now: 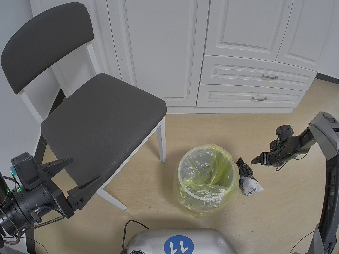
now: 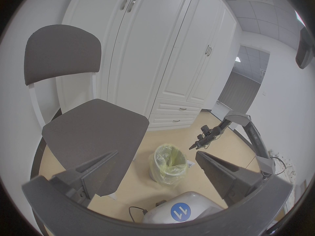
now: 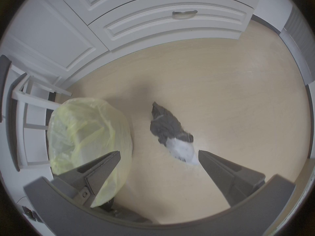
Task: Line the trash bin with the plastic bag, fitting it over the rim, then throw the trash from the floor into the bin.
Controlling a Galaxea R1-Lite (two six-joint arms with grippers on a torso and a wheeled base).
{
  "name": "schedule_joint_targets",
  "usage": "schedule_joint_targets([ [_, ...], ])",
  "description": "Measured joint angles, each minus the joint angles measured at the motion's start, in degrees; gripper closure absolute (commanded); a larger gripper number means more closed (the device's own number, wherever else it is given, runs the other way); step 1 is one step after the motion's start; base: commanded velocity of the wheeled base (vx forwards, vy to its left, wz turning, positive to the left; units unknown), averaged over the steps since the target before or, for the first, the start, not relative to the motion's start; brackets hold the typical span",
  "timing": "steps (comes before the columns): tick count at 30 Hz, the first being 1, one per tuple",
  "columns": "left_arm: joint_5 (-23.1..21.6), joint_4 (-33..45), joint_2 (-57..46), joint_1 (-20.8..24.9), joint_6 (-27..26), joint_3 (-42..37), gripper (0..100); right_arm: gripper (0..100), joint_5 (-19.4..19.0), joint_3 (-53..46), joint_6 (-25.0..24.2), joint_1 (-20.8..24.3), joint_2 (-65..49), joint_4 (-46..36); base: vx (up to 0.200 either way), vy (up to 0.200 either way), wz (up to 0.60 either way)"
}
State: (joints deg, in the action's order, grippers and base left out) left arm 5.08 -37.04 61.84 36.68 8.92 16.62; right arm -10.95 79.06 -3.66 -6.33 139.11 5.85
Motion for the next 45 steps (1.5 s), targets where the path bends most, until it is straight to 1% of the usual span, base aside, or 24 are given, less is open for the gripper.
schedule_joint_targets([
  [5,-0.05,0.00,0.22,-0.33,-0.12,-0.05,0,0,0.91,11.70,-0.04,0.60,7.91,-0.90,0.000,0.000,0.00],
  [9,-0.07,-0.18,0.39,-0.49,-0.30,-0.06,0,0,3.21,21.55,1.28,0.88,14.73,-2.60,0.000,0.000,0.00],
  [11,-0.09,-0.73,0.45,-0.57,-0.37,-0.13,0,0,4.44,26.51,2.43,0.99,18.12,-5.10,0.000,0.000,0.00],
  [14,-0.09,-1.50,0.56,-0.69,-0.45,-0.30,0,0,5.73,31.88,4.83,1.15,22.60,-10.91,0.000,0.000,0.00],
  [17,-0.11,-1.91,0.69,-1.07,-0.52,-0.48,0,0,6.24,34.23,7.92,1.37,25.86,-12.80,0.000,0.000,0.00],
  [20,-0.13,-2.32,0.78,-1.90,-0.52,-0.55,0,0,6.57,35.08,11.37,1.73,28.34,-11.86,0.000,0.000,0.00],
  [26,-0.18,-2.51,0.94,-2.80,-0.52,-0.50,0,0,6.27,35.50,12.00,2.19,30.90,-12.09,0.000,0.000,0.00],
  [29,-0.13,-2.51,1.08,-2.89,-0.50,-0.39,0,0,4.57,35.52,12.00,2.22,31.40,-12.19,0.000,0.000,0.00],
  [30,-0.13,-2.51,1.11,-2.89,-0.50,-0.39,0,100,4.33,35.52,11.97,2.23,31.51,-12.20,0.000,0.000,0.00],
  [37,-0.13,-2.51,1.19,-2.93,-0.50,-0.17,0,100,4.19,35.57,11.95,2.30,31.84,-12.34,0.000,0.000,0.00],
  [45,-0.11,-2.49,1.22,-2.93,-0.50,-0.17,0,100,4.94,35.52,11.81,2.30,31.95,-12.25,0.000,0.000,0.00],
])
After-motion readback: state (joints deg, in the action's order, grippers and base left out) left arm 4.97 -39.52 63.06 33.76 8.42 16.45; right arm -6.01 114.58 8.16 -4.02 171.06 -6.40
